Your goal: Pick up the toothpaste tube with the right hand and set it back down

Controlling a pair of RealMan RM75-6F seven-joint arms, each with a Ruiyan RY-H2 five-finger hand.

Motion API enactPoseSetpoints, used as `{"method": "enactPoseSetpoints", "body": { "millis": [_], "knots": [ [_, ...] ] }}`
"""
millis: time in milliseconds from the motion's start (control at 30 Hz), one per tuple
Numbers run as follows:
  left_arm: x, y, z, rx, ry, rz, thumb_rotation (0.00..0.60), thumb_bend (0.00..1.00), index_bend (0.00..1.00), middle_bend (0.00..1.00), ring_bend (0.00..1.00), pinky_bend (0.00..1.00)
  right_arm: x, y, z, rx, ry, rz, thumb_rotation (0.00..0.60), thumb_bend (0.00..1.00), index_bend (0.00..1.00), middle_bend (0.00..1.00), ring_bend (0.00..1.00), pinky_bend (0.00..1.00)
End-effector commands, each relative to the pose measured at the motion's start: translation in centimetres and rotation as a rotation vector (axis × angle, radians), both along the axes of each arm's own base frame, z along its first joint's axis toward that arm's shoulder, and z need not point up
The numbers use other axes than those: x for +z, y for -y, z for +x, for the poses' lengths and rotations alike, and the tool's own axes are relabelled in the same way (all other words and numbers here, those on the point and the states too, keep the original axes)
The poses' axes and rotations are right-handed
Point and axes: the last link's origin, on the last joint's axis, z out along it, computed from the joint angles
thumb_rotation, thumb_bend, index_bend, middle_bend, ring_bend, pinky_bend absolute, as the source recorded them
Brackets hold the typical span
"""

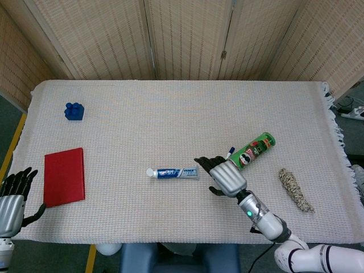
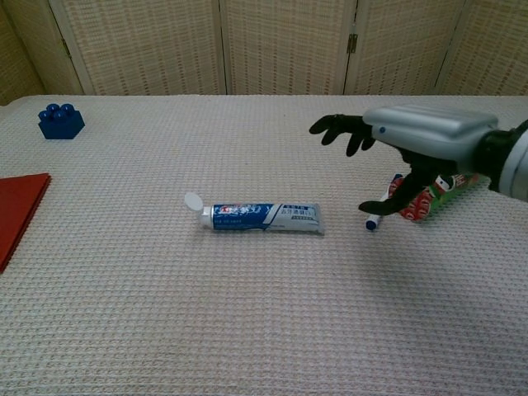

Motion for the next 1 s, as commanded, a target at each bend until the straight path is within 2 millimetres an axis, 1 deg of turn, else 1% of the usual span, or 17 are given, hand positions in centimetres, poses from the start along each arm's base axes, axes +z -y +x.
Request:
{"method": "enactPoseSetpoints", "body": {
  "millis": [33,167,233,333,600,833,1000],
  "knots": [
    [0.0,0.0,-0.1,0.002,-0.001,-0.003,0.6,0.36,0.05,0.06,0.07,0.0,-4.4,1.3,4.3,0.032,-0.031,0.04,0.6,0.34,0.15,0.22,0.27,0.24],
    [-0.1,0.1,-0.4,0.009,-0.001,-0.006,0.6,0.36,0.05,0.06,0.07,0.0,-7.2,1.9,5.8,0.024,-0.062,0.043,0.6,0.34,0.21,0.26,0.33,0.31],
    [-0.1,0.1,-0.6,0.017,-0.002,-0.011,0.6,0.36,0.05,0.06,0.07,0.0,-8.2,2.2,6.3,0.017,-0.075,0.034,0.6,0.34,0.23,0.27,0.34,0.33],
    [0.0,0.2,-0.9,0.027,0.0,-0.01,0.6,0.36,0.05,0.06,0.07,0.0,-9.2,2.9,6.6,0.001,-0.099,0.017,0.6,0.34,0.23,0.27,0.34,0.33],
    [0.0,0.2,-1.2,0.036,0.006,-0.011,0.6,0.36,0.05,0.06,0.07,0.0,-10.8,4.6,6.5,-0.036,-0.146,0.005,0.6,0.34,0.25,0.3,0.36,0.35],
    [0.1,0.4,-1.3,0.042,0.011,-0.011,0.6,0.36,0.05,0.06,0.07,0.0,-12.2,5.2,6.8,-0.037,-0.172,0.008,0.6,0.34,0.33,0.33,0.38,0.37],
    [0.2,0.5,-1.5,0.052,0.015,-0.011,0.6,0.36,0.05,0.06,0.07,0.0,-12.9,5.5,6.9,-0.052,-0.172,0.012,0.6,0.34,0.36,0.35,0.4,0.38]
  ]
}}
